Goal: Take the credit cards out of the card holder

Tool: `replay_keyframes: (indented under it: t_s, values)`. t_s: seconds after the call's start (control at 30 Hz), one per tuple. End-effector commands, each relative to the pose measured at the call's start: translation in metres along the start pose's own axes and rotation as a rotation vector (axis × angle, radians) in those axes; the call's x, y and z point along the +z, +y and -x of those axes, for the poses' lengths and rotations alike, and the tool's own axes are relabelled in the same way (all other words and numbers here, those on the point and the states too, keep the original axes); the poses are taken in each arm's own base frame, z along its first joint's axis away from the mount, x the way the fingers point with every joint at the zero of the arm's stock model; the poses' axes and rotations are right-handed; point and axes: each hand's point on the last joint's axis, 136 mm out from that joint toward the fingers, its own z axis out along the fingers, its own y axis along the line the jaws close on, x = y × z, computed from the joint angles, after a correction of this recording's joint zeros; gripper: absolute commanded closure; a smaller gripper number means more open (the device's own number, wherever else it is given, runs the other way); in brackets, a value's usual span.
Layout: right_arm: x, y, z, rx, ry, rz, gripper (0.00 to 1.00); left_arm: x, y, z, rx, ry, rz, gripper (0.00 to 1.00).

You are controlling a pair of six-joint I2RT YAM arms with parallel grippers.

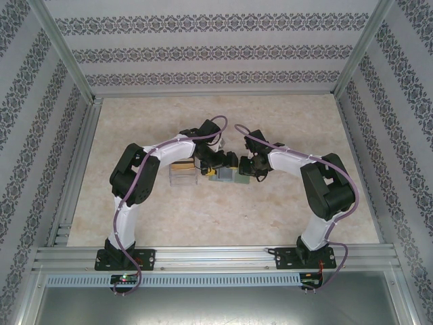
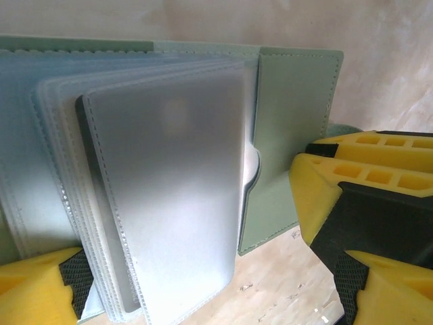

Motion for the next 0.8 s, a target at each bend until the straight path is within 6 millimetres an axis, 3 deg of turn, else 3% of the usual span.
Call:
replay_keyframes:
  t_s: [0.0,0.3,0.57,0.77]
  values:
    - [0.0087,-0.0056,-0.0078,0.029,0.031,0.002,0.75,0.0037,-0.0184,-0.0005,0.053,0.006,-0.064,0.06]
    - [0.0094,-0.0062,-0.0092,0.031,0.035,0.001,0.75,0.0075,-0.0245,-0.0016,0.056,0.025,-0.108,0.06]
    - [0.0079,-0.0055,-0.0074,0.032,0.03,0.001,0.74,0.0016,-0.0258,-0.0007,0.069,0.013,-0.1,0.0]
    - [0.0044,-0.0065,-0.0048,0.041,0.015,-0.001,0.69,0.004,-0.027,-0.001,0.064,0.019,-0.116,0.0]
